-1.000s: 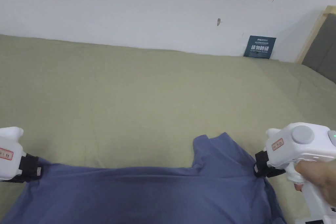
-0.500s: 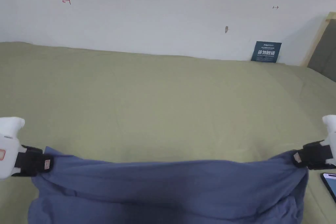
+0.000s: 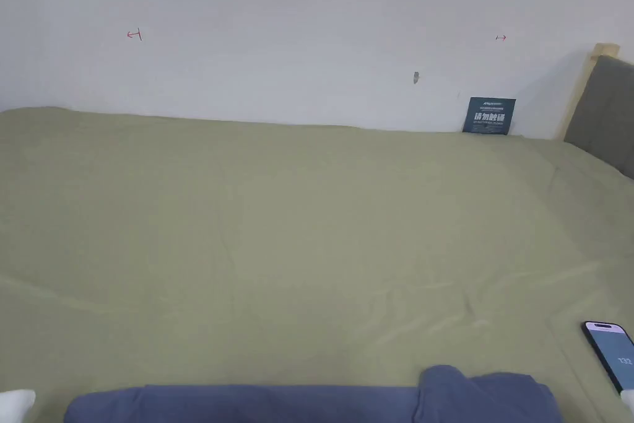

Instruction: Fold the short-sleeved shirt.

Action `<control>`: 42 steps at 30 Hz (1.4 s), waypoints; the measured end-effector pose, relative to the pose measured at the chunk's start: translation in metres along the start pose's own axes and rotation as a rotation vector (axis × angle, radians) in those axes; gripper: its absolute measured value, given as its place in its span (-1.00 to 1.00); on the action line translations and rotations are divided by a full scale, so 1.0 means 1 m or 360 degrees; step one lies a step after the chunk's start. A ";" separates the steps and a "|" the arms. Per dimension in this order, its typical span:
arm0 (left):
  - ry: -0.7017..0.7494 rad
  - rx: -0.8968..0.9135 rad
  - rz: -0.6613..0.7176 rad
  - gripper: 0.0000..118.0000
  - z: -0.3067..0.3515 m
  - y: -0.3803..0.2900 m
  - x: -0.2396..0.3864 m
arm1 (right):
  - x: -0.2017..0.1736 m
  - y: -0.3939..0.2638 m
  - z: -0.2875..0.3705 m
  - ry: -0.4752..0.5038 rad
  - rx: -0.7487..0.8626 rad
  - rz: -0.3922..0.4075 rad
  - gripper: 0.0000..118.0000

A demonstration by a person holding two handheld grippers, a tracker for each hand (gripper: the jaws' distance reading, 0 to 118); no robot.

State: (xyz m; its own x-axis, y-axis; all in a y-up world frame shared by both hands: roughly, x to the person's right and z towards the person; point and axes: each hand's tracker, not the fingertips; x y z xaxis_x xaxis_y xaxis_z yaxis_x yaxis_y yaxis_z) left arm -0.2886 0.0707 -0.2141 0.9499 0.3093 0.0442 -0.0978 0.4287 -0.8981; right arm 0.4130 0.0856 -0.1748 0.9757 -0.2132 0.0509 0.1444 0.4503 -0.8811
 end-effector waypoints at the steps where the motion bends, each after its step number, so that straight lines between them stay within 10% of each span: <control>1: 0.0002 0.0016 0.0033 -0.96 0.003 -0.004 0.002 | -0.001 -0.001 -0.004 -0.0026 0.0022 0.0021 -1.00; 3: -0.0033 0.0049 0.0116 -0.77 0.000 -0.006 0.002 | -0.004 0.002 -0.011 -0.0030 0.0021 0.0025 -0.99; 5: -0.0088 0.0062 0.0143 -0.53 0.006 -0.004 -0.008 | -0.009 0.003 -0.001 -0.0117 0.0039 -0.0021 -0.56; 7: 0.0002 0.0028 0.0112 0.16 0.018 -0.001 -0.001 | -0.016 0.005 0.015 -0.0122 0.0083 0.0032 0.46; 9: 0.0043 0.0084 0.0010 0.74 0.047 -0.002 0.010 | -0.023 0.010 0.036 -0.0119 0.0167 0.0093 0.42; 15: 0.0096 0.0321 -0.0045 0.68 0.102 0.014 0.011 | -0.055 0.025 0.094 -0.0154 0.0300 0.0172 0.41; 17: 0.0036 0.0364 0.0014 0.55 0.112 0.016 0.015 | -0.075 0.030 0.105 -0.0053 0.0324 0.0182 0.07; 19: 0.0018 0.0361 0.0022 -0.36 0.110 0.019 0.009 | -0.083 0.030 0.102 0.0014 0.0341 0.0201 -1.00; 20: 0.0002 0.0348 0.0030 -0.94 0.105 0.020 0.008 | -0.082 0.030 0.098 0.0030 0.0335 0.0212 -1.00; 32: -0.0472 0.0242 0.0348 -1.00 0.044 0.005 -0.063 | -0.087 0.029 0.088 0.0096 0.0255 0.0284 -1.00; 34: -0.0591 0.0225 0.0423 -0.56 0.031 0.002 -0.078 | -0.087 0.030 0.089 0.0096 0.0253 0.0313 -1.00; 36: -0.0658 0.0172 0.0453 0.82 0.015 -0.002 -0.085 | -0.087 0.030 0.091 0.0124 0.0256 0.0349 -1.00; 42: -0.0774 0.0214 0.0633 1.00 -0.016 -0.011 -0.085 | -0.095 0.037 0.086 0.0173 0.0269 0.0393 -1.00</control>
State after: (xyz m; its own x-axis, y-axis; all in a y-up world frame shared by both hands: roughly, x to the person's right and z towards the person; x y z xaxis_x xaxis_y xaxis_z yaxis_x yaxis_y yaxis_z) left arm -0.3639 0.0263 -0.2153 0.5933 0.8028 -0.0591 -0.4811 0.2948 -0.8256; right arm 0.3397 0.1973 -0.1714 0.9626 -0.1667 -0.2136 -0.0606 0.6358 -0.7695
